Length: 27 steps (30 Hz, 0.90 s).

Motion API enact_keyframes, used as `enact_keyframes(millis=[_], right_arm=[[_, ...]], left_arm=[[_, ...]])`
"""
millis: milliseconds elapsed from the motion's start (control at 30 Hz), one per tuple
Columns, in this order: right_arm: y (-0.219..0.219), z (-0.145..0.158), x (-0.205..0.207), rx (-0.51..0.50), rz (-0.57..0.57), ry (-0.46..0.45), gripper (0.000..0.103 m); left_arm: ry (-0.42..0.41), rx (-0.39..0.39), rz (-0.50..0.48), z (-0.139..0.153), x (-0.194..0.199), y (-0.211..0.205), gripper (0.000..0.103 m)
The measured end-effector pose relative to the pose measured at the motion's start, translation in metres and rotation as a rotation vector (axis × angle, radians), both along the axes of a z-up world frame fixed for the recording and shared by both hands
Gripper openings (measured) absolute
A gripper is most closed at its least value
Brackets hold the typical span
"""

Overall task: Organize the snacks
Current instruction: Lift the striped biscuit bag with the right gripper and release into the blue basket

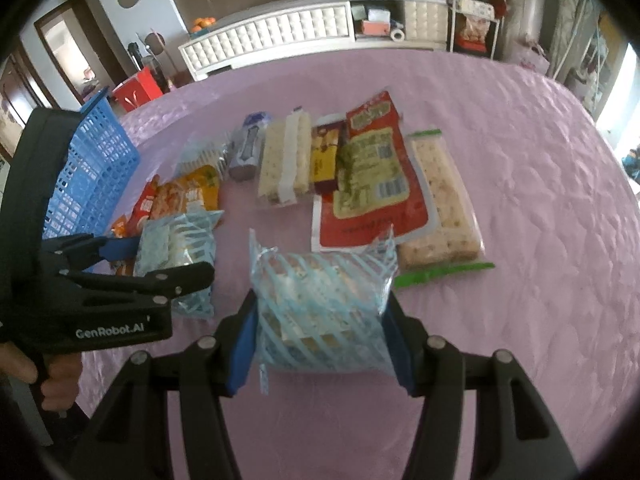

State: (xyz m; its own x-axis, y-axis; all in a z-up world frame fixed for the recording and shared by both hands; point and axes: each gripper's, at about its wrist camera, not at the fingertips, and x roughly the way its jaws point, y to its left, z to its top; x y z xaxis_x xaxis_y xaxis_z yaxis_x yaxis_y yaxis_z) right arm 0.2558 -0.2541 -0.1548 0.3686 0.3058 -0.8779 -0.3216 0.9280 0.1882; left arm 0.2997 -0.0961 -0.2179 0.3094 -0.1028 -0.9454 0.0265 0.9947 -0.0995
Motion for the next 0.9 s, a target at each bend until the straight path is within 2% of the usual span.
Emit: enact_keyframes(millis=[33, 67, 100, 233, 433, 533, 667, 833, 900], right_arm=[[0.0, 0.0, -0.002, 0.006, -0.001, 0.002, 0.062], [0.0, 0.0, -0.004, 0.006, -0.005, 0.004, 0.062], [0.0, 0.0, -0.006, -0.001, -0.009, 0.004, 0.062], [0.001, 0.001, -0.013, -0.024, -0.016, 0.004, 0.062], [0.004, 0.023, -0.029, -0.032, -0.018, -0.022, 0.062], [0.011, 0.036, -0.038, -0.032, -0.004, -0.037, 0.062], [0.023, 0.057, -0.05, -0.04, -0.002, -0.072, 0.062], [0.042, 0.092, -0.067, -0.036, 0.017, -0.129, 0.062], [0.051, 0.105, -0.071, -0.036, 0.031, -0.157, 0.062]], left_arm=[[-0.003, -0.002, -0.002, 0.0, -0.001, 0.0, 0.072], [-0.009, 0.011, -0.008, 0.0, -0.002, -0.003, 0.064], [-0.016, 0.03, -0.022, 0.0, -0.004, -0.006, 0.063], [-0.02, 0.021, -0.053, 0.005, -0.013, -0.002, 0.058], [-0.05, -0.025, -0.058, 0.023, -0.037, 0.005, 0.057], [-0.106, 0.004, -0.079, 0.041, -0.056, 0.007, 0.057], [-0.15, -0.03, -0.083, 0.064, -0.073, 0.018, 0.057], [-0.219, -0.037, -0.079, 0.097, -0.093, 0.035, 0.057], [-0.257, -0.015, -0.07, 0.112, -0.104, 0.043, 0.057]])
